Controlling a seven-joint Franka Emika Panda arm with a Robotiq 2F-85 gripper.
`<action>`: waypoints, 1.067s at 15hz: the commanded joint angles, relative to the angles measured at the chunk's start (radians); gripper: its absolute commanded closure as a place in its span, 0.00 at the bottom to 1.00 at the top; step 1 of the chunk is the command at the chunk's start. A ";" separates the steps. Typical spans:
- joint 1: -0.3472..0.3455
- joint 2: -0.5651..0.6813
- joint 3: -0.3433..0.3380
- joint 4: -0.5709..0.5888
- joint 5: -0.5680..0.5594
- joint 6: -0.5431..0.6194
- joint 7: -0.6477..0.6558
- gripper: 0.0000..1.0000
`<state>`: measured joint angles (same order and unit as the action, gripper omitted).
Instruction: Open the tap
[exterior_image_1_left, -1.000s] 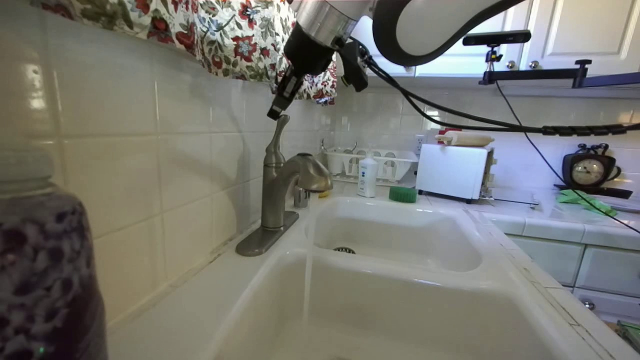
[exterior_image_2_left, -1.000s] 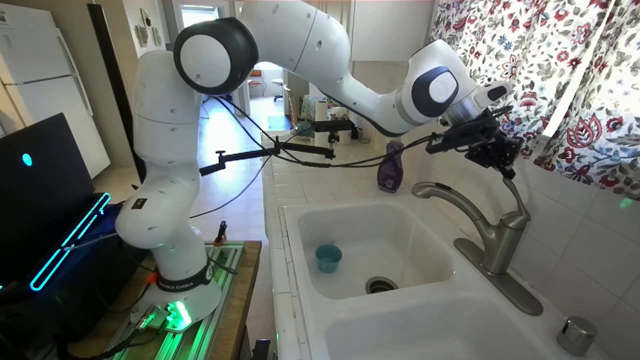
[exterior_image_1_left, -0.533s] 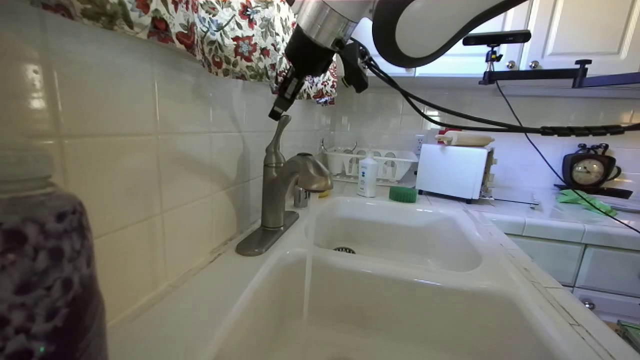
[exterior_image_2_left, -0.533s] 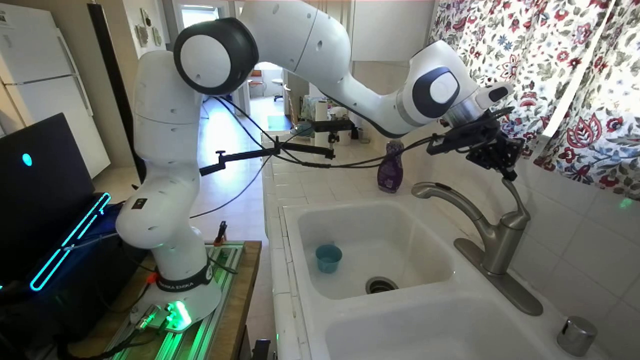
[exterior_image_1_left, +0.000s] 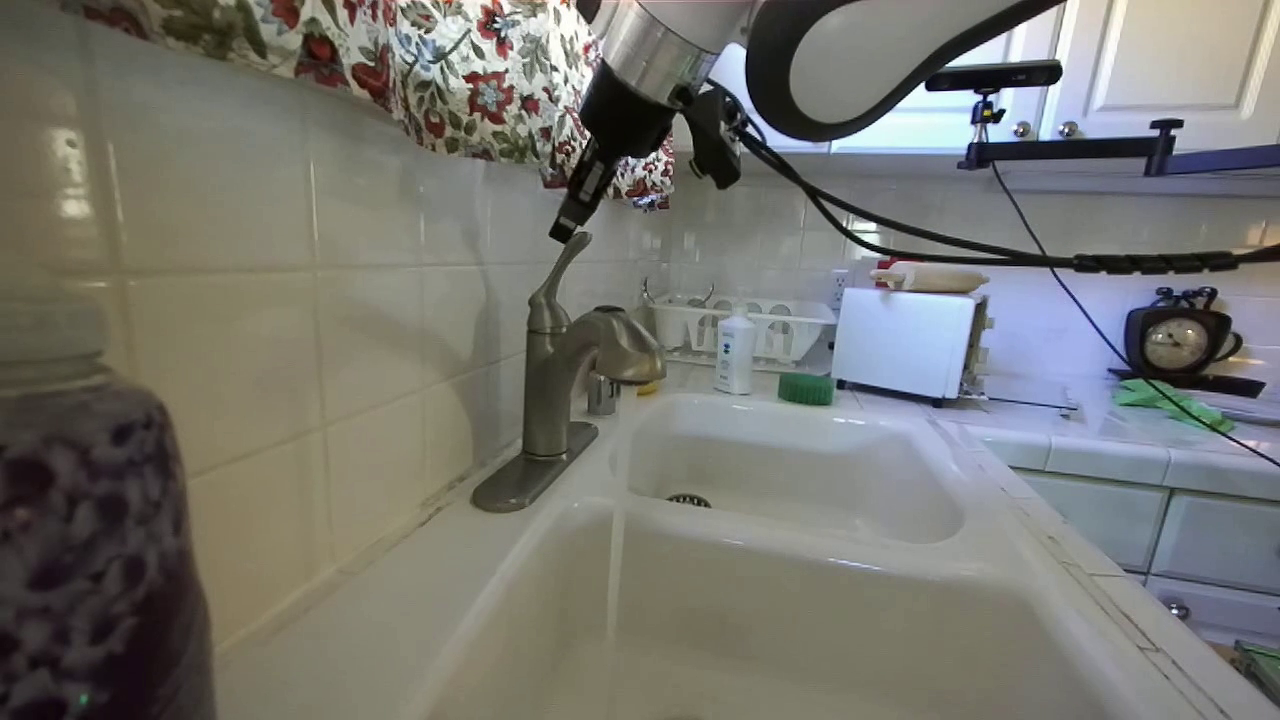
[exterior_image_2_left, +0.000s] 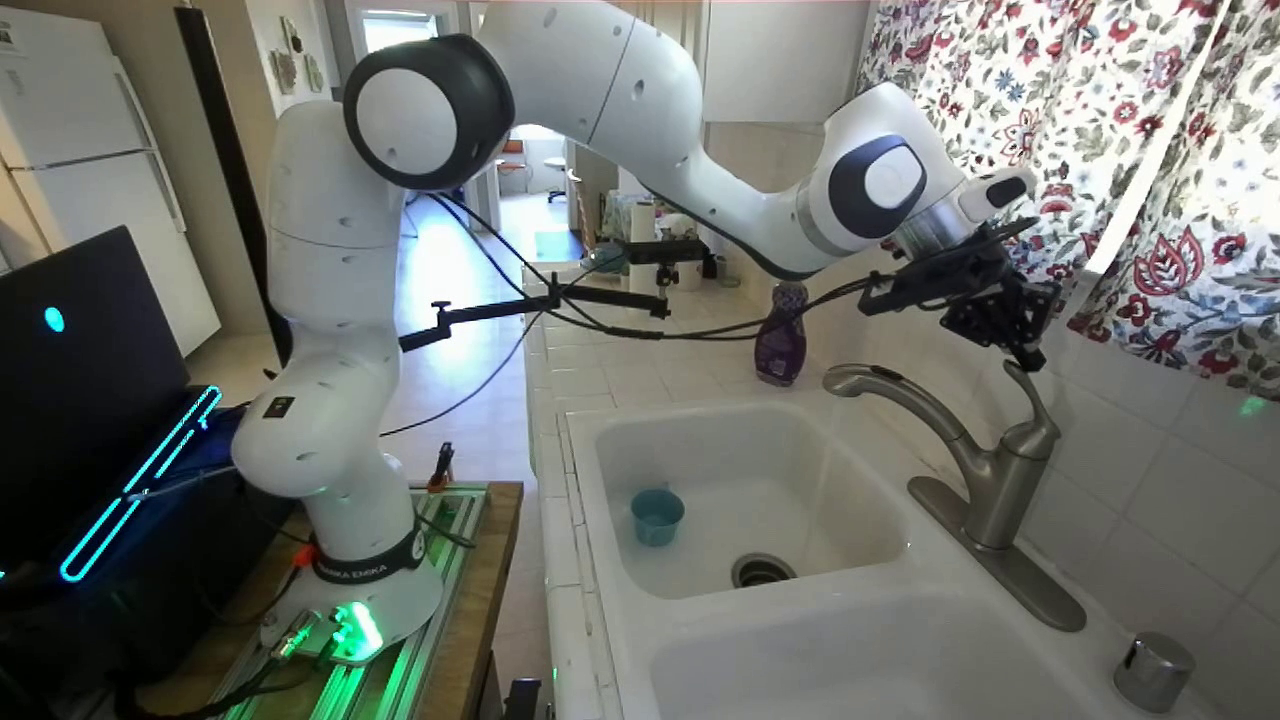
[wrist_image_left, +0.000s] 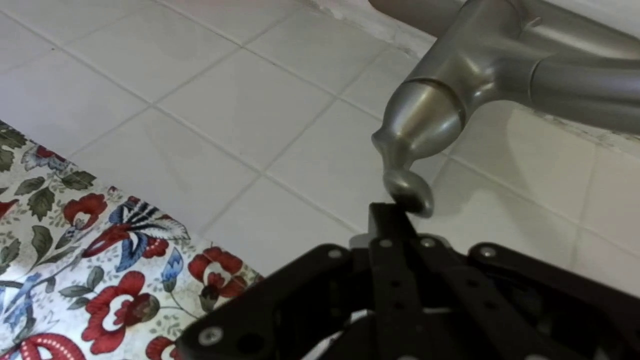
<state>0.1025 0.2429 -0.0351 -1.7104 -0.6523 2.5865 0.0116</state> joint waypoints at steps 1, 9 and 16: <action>0.005 -0.017 -0.025 -0.020 -0.062 -0.030 0.041 1.00; 0.013 -0.031 -0.023 -0.010 -0.085 -0.014 0.095 1.00; 0.027 -0.068 0.036 -0.023 -0.012 -0.070 0.048 1.00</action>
<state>0.1255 0.2057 -0.0225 -1.7127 -0.6946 2.5696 0.0727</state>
